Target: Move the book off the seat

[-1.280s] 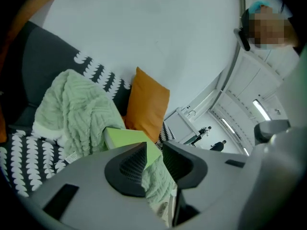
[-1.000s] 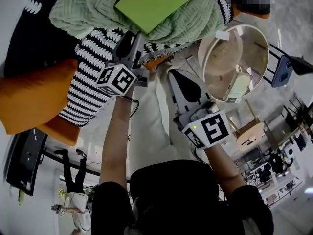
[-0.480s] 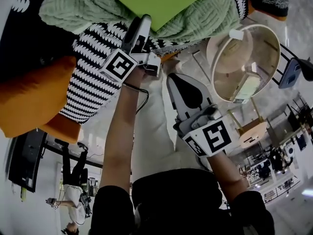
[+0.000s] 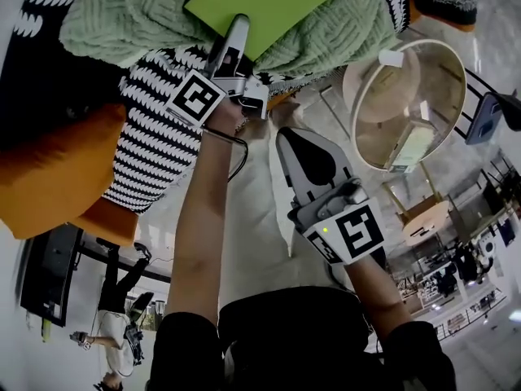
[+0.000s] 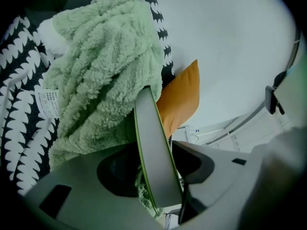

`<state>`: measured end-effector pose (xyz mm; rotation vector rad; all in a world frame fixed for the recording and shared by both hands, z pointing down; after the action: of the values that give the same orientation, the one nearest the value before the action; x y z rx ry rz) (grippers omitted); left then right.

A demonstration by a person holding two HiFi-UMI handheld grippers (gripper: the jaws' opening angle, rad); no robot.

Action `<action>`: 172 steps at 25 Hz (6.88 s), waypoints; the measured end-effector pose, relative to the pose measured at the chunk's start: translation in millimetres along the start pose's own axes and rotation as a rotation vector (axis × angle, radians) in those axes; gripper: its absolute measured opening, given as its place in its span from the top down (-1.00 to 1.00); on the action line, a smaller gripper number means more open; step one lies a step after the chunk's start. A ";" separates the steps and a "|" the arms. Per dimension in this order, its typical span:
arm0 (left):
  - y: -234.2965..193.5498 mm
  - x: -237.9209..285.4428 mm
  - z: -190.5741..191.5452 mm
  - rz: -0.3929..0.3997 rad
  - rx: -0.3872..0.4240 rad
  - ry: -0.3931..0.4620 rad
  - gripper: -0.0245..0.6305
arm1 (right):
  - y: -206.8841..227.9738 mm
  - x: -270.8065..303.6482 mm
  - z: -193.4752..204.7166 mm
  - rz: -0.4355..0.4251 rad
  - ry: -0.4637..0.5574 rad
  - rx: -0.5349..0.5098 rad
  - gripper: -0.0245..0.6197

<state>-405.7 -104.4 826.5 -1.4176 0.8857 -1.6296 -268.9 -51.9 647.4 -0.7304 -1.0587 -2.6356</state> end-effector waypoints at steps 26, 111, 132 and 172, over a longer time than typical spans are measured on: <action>88.6 -65.9 -25.4 0.094 0.157 -0.080 0.51 | -11.5 -39.6 -50.7 0.072 0.122 -0.061 0.88; 589.4 -345.6 176.5 0.797 1.198 0.008 0.52 | -150.9 -481.1 -190.2 0.484 0.893 -0.282 0.88; 534.0 -474.1 394.0 0.799 1.176 -0.088 0.52 | -170.2 -669.8 13.5 0.557 0.933 -0.220 0.88; 541.2 -405.4 395.6 0.599 1.093 0.041 0.52 | -92.8 -666.4 -66.4 0.345 0.839 -0.297 0.88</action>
<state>75.8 11.7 219.6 -0.3074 0.2567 -1.2981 243.0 -25.5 206.5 0.1718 -0.2793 -2.4030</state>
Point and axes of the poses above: the fingertips, and each gripper's own axes: x forward along the fingers, y to its right, z out of its underside, the point moved 3 cm from there along -x, backward along the fingers, and after that the axes turned 10 degrees about -z, right-handed, at the moved point
